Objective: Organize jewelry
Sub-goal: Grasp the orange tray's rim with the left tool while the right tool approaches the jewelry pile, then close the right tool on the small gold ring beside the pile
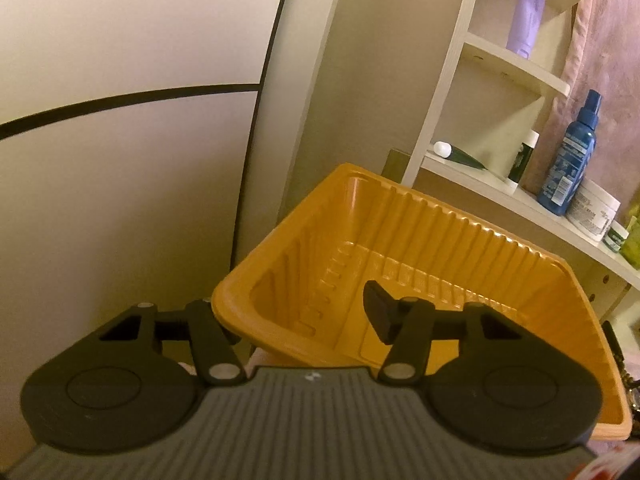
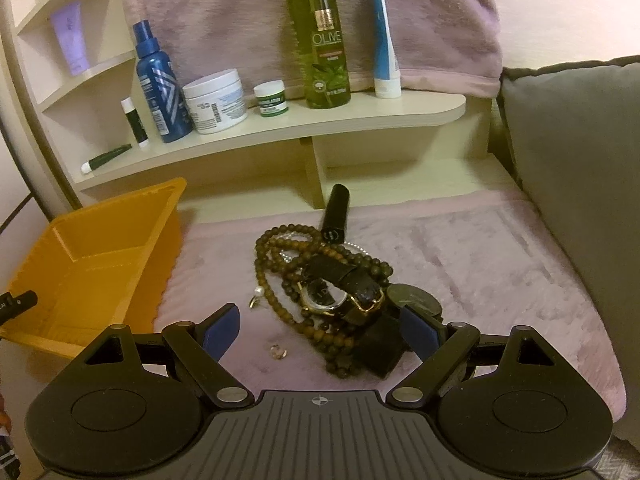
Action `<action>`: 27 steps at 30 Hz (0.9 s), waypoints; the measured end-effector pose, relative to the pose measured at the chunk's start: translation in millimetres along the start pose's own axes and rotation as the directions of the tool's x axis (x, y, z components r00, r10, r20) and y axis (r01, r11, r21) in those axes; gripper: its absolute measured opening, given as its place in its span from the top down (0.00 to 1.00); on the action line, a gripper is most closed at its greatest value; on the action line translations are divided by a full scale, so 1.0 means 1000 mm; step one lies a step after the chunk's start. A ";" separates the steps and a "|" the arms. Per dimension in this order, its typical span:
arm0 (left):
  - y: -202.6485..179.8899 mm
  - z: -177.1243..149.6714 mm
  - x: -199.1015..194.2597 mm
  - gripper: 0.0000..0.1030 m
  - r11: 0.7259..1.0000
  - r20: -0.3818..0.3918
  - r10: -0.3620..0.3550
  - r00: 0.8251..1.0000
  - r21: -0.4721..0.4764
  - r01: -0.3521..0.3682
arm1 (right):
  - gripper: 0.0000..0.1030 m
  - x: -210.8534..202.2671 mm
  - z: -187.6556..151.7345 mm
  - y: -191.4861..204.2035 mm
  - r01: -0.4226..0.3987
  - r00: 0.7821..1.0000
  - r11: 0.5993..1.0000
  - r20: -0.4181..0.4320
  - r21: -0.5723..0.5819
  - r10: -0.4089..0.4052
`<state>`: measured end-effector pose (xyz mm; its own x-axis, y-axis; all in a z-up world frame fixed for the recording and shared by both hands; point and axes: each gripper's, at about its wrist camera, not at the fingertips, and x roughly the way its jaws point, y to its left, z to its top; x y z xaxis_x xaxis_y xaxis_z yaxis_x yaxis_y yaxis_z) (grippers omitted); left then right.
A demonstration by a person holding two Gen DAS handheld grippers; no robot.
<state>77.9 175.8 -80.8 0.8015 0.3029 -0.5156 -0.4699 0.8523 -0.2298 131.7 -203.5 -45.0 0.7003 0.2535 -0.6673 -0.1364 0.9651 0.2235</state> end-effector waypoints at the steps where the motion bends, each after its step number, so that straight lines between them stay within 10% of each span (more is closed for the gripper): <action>1: 0.000 0.001 0.000 0.54 1.000 0.003 0.003 1.000 0.002 -0.003 | 0.15 0.000 0.000 0.000 0.000 1.000 1.000 0.001 0.001 0.000; 9: 0.007 0.007 -0.010 0.83 0.999 0.050 0.017 0.999 0.035 -0.019 | 0.15 -0.003 -0.004 0.005 -0.038 0.999 0.999 0.010 -0.029 0.038; 17: 0.006 0.024 -0.034 0.87 0.994 0.079 -0.067 0.995 0.090 0.060 | 0.16 -0.002 -0.014 0.013 -0.086 0.996 0.993 0.002 -0.086 0.087; 21: 0.001 0.033 -0.045 0.90 0.987 0.080 -0.109 0.991 0.123 0.099 | 0.43 0.007 -0.017 0.017 -0.119 0.993 0.986 -0.041 -0.118 0.115; 27: -0.002 0.035 -0.055 0.91 0.982 0.086 -0.137 0.987 0.142 0.124 | 0.60 0.023 -0.022 0.020 -0.107 0.992 0.985 -0.076 -0.139 0.097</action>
<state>47.8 172.1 -22.4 0.8873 0.2190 -0.4059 -0.3098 0.9350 -0.1726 130.0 -177.0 -71.6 0.6286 0.3502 -0.6944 -0.3064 0.9322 0.1927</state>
